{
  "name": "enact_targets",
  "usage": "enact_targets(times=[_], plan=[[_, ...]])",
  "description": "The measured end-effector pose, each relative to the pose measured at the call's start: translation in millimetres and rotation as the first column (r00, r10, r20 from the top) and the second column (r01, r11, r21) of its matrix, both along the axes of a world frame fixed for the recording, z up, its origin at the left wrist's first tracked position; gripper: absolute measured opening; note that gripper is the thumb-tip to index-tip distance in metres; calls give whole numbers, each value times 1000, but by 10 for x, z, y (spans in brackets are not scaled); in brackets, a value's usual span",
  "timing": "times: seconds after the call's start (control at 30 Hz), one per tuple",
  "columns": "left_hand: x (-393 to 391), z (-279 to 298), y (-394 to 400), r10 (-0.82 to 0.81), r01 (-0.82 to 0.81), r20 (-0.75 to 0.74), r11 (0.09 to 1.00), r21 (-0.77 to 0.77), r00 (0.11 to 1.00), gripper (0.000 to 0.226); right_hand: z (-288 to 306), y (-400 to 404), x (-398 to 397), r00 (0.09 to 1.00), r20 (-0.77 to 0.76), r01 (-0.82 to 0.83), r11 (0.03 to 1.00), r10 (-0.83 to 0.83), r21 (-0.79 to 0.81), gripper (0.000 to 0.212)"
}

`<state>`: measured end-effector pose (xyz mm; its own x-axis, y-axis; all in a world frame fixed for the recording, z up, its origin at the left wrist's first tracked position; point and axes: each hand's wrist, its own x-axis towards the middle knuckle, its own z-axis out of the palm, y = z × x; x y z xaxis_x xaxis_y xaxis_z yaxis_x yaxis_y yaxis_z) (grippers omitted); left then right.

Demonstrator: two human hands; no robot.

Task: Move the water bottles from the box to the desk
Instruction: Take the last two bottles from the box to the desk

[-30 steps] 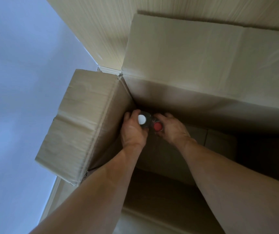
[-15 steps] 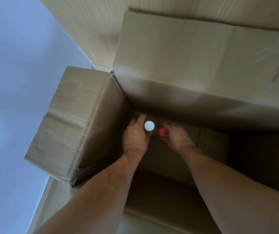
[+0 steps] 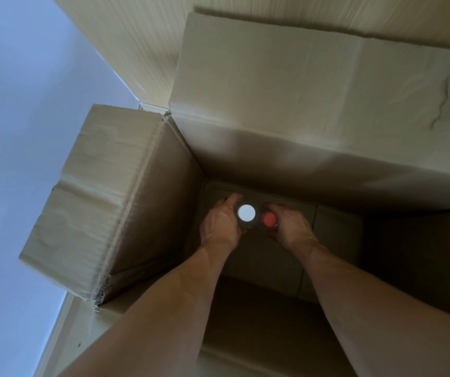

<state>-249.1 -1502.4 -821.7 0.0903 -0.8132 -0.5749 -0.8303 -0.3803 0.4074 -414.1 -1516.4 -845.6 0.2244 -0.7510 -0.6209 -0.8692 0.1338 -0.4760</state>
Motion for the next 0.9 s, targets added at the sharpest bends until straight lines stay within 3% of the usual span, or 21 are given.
enact_targets(times=[0.17,0.27,0.37,0.53,0.9], plan=[[51,209,10,40,-41,-102,999,-10,994,69,228,10,-79,997,50,57,998,-58,34,69],[98,559,2,52,-52,-196,999,2,979,54,568,-9,-160,973,169,149,986,-160,74,65],[146,1023,-64,55,-56,-286,998,6,957,52,1029,-89,-224,940,250,203,970,-232,135,57],[184,2010,-226,86,-110,-408,993,-36,909,57,2076,-298,-356,896,348,215,954,-277,208,46],[55,4727,-489,48,-153,-483,971,-182,875,51,4872,-492,-501,778,539,304,944,-322,125,27]])
